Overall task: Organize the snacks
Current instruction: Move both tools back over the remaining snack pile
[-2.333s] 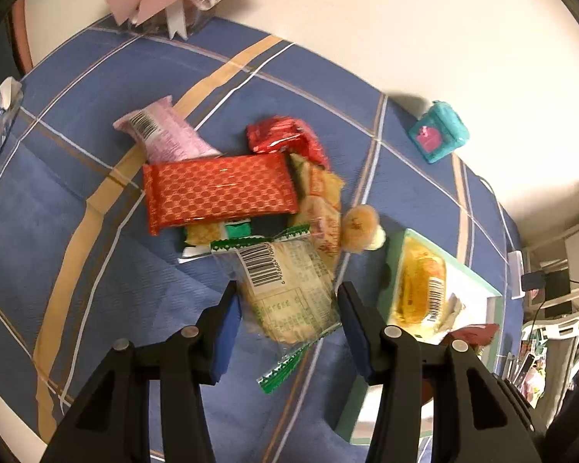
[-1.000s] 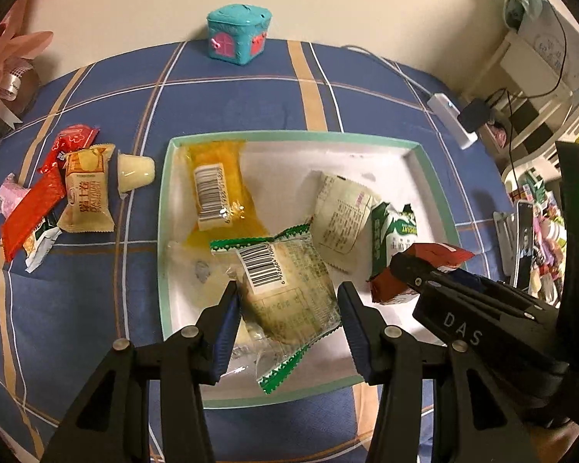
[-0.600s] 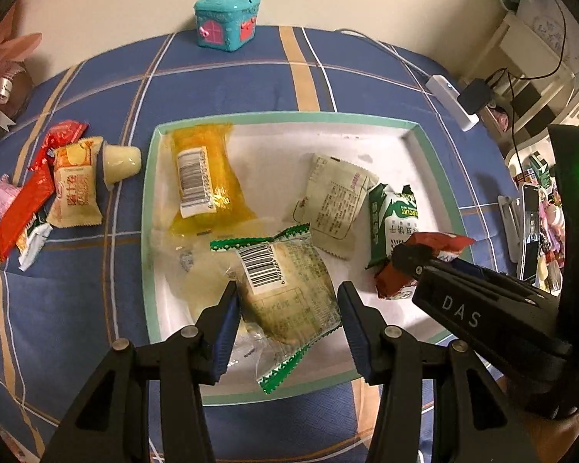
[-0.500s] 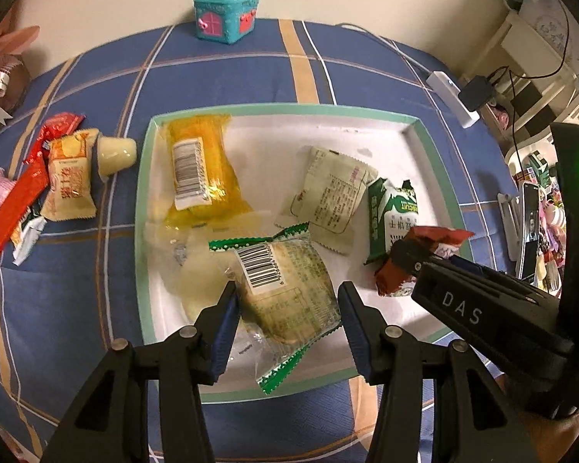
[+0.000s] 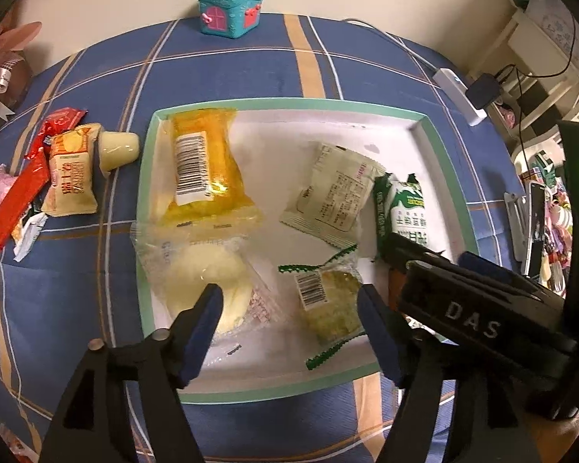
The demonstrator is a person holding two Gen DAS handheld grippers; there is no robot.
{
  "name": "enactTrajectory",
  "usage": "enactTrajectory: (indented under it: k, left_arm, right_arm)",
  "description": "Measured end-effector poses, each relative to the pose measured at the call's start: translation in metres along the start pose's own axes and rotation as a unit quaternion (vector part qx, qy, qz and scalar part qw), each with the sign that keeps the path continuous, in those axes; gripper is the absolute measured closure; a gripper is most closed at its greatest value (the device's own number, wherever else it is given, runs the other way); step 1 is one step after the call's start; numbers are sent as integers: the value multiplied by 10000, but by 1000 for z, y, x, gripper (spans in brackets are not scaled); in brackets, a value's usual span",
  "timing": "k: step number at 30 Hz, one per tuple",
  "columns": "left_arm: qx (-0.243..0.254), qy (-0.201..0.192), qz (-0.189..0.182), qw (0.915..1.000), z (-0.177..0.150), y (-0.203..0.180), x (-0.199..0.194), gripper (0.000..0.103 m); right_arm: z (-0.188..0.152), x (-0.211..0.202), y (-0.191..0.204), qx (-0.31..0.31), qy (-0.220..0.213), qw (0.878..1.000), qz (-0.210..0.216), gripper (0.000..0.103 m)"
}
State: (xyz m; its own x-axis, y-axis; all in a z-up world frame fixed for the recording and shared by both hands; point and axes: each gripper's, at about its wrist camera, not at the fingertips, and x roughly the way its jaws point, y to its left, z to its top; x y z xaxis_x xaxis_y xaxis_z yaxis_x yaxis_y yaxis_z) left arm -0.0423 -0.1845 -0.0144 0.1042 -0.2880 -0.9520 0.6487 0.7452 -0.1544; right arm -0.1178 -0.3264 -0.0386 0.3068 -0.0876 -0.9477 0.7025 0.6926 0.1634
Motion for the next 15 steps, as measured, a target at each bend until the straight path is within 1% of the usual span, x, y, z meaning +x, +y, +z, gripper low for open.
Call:
enactTrajectory:
  k: [1,3,6,7,10,11,13,15]
  left_arm:
    - [-9,-21,55,10000,0,1,0,27]
    - [-29,-40,119,9999,1,3,0,27]
    - [-53,-87,170,9998,2,6,-1,20]
    - [-42,-114,169,9998,2,7,-2,19]
    - [-46,-194,357,9992,2,10,-5,17]
    - [-74,-216,424,9988,3,12,-5,16]
    - [-176,-223,488,9984,3,18,-5,8]
    - [-301,-259,573,9976,4,26,-6,7]
  right_arm:
    - [0,0,0,7,-26,10000,-6,0]
    - [1,0,-1,16,-42,10000,-17,0]
    - [1,-1,-2,61,-75,9999,30,0]
    - [1,-1,-2,85,-91,9999,40,0]
    - [0,-3,-6,94,-115,9999,16,0]
    - [0,-5,-7,97,-129,9999,2,0]
    - [0,-6,-8,112,-159,9998,-7,0]
    - [0,-7,-8,138,-199,9997,37,0]
